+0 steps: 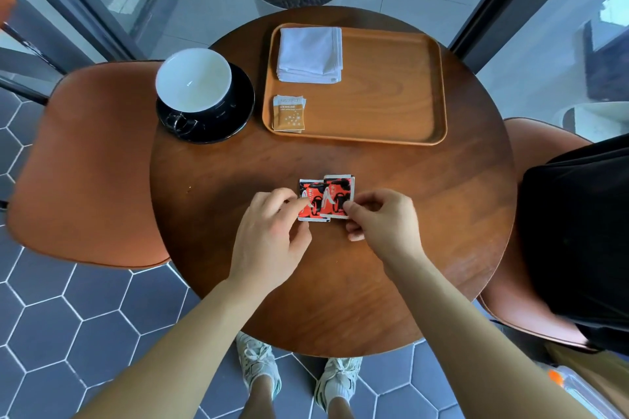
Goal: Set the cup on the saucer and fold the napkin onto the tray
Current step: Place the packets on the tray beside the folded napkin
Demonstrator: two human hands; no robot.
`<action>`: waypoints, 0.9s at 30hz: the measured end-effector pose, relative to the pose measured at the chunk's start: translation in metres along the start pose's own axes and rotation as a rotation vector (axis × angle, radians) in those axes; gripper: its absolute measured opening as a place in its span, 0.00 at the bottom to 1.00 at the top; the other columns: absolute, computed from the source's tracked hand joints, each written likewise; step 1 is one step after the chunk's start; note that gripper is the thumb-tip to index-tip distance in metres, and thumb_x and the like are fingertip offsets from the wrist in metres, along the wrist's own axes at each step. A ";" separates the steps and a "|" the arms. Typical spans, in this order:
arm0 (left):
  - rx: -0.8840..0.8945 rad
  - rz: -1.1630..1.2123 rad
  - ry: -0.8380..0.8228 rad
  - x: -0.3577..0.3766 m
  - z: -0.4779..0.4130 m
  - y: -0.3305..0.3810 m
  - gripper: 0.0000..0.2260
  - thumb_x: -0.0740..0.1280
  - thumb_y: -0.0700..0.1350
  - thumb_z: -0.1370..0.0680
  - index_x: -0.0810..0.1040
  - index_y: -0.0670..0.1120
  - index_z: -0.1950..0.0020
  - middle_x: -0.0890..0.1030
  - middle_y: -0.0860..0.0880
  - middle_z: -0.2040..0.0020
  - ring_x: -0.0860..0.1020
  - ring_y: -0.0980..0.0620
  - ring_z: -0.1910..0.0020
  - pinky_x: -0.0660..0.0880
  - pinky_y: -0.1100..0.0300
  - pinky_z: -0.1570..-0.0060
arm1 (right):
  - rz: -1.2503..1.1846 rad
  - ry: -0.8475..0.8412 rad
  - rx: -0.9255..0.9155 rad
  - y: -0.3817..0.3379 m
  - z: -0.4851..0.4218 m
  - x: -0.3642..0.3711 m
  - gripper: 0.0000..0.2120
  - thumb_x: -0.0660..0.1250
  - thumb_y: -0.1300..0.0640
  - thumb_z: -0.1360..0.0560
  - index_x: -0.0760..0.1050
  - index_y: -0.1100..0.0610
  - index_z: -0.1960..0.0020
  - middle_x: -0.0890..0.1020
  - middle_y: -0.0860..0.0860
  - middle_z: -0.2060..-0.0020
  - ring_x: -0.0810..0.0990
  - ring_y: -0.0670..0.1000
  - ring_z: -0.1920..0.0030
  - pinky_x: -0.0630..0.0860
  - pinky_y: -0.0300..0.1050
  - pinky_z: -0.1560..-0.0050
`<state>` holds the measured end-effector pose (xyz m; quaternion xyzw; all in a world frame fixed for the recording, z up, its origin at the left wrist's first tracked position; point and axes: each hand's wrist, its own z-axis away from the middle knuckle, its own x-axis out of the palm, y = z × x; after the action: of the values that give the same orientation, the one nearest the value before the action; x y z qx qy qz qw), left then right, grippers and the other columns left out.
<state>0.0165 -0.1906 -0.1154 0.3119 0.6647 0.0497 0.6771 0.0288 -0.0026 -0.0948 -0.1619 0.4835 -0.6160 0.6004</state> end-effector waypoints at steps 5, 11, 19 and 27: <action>-0.147 0.186 0.006 -0.009 -0.002 0.009 0.13 0.69 0.41 0.22 0.81 0.43 0.38 0.82 0.47 0.41 0.78 0.49 0.44 0.81 0.52 0.52 | 0.505 0.110 -0.197 -0.004 0.001 0.007 0.08 0.73 0.48 0.26 0.83 0.53 0.56 0.84 0.46 0.65 0.82 0.51 0.61 0.72 0.42 0.63; -0.444 0.450 0.039 -0.013 -0.014 0.026 0.16 0.68 0.41 0.21 0.78 0.45 0.33 0.83 0.50 0.40 0.79 0.62 0.49 0.71 0.79 0.54 | 0.570 0.119 -0.240 -0.012 -0.001 0.022 0.15 0.74 0.45 0.29 0.81 0.54 0.50 0.83 0.49 0.58 0.81 0.54 0.57 0.75 0.45 0.59; -0.662 0.621 0.075 -0.011 -0.025 0.031 0.18 0.69 0.40 0.22 0.77 0.46 0.32 0.83 0.52 0.43 0.78 0.66 0.52 0.72 0.80 0.58 | 0.601 0.109 -0.358 -0.008 0.005 0.039 0.16 0.74 0.45 0.28 0.77 0.54 0.47 0.78 0.49 0.57 0.79 0.55 0.59 0.74 0.45 0.63; -0.776 0.667 0.082 -0.004 -0.039 0.037 0.19 0.72 0.39 0.24 0.79 0.45 0.33 0.84 0.49 0.45 0.81 0.55 0.48 0.79 0.59 0.46 | 0.421 0.069 -0.263 -0.008 0.002 0.033 0.15 0.77 0.51 0.30 0.78 0.55 0.48 0.81 0.49 0.60 0.79 0.51 0.58 0.70 0.43 0.62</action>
<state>-0.0073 -0.1490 -0.0907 0.2304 0.4876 0.5182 0.6638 0.0184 -0.0341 -0.1002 -0.1130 0.6029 -0.4143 0.6724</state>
